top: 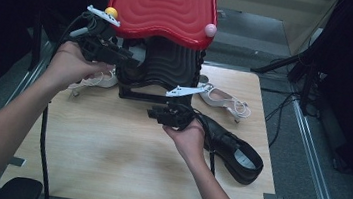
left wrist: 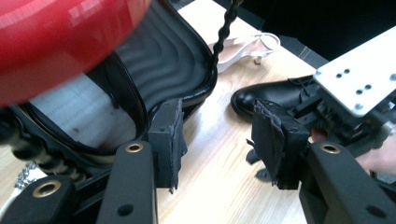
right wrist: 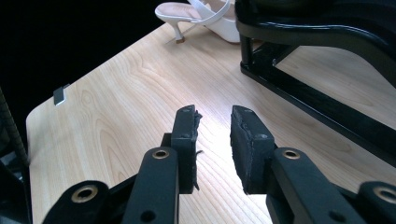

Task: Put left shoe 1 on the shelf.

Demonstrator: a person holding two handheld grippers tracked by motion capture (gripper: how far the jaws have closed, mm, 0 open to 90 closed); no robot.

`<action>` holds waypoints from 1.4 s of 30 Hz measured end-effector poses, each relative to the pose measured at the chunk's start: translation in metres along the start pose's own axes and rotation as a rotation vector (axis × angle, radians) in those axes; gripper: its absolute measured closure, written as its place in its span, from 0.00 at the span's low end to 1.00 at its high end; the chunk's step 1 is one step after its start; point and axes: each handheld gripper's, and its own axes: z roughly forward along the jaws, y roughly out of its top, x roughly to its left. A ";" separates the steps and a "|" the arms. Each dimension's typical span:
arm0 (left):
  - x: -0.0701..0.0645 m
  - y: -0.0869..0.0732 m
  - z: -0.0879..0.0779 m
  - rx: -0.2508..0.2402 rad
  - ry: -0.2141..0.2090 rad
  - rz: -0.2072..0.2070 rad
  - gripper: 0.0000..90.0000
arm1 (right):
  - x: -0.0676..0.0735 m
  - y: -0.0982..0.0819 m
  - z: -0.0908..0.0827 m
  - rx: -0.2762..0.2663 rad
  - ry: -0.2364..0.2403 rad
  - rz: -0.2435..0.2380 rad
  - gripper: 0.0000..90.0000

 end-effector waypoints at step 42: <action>-0.014 -0.090 0.043 0.045 -0.022 -0.057 0.51 | -0.008 -0.062 -0.067 0.013 -0.003 -0.041 0.62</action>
